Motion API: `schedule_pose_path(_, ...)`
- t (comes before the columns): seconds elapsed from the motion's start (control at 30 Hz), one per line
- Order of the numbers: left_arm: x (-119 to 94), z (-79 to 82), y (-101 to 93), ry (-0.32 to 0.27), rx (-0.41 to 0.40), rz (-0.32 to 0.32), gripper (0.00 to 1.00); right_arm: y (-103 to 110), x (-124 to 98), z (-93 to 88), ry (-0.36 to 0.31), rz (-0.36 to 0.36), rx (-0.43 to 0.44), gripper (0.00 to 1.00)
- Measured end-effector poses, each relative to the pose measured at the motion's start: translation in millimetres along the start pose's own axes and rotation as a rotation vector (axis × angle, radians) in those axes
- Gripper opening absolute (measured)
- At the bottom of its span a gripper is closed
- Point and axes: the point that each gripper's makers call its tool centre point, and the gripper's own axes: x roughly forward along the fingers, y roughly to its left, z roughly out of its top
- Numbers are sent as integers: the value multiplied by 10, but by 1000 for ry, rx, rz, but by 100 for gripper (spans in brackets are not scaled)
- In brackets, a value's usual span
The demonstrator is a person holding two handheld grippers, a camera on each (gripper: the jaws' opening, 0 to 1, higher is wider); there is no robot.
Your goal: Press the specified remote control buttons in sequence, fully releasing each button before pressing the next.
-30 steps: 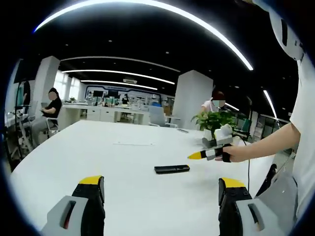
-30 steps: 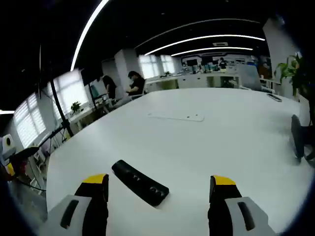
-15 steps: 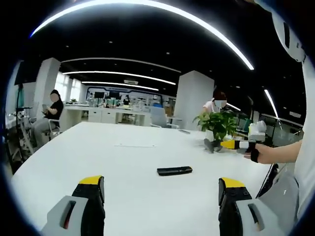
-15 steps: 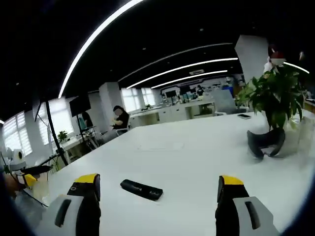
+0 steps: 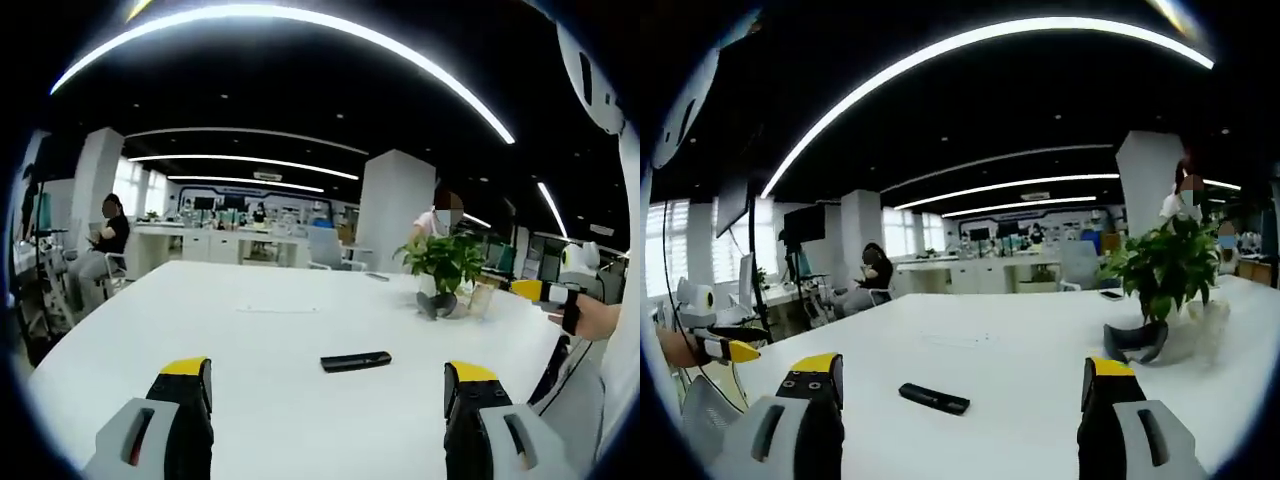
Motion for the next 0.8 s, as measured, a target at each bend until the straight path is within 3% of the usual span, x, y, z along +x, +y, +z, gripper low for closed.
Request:
schedule_pose_path(0.17,-43,31,-38,-24,12,8,99,82,-147,87,-59,8,12,99)
schedule_pose_path(0.33,-144,-53,-1,-33,8,3,99,70,-266,80,-54,-21,41,99)
schedule_pose_path(0.5,-160,9,-42,-49,10,13,99,38,-362,112,-87,-50,56,99)
schedule_pose_path(0.8,-140,111,-120,-73,22,20,99,100,-336,-33,-32,-21,86,99)
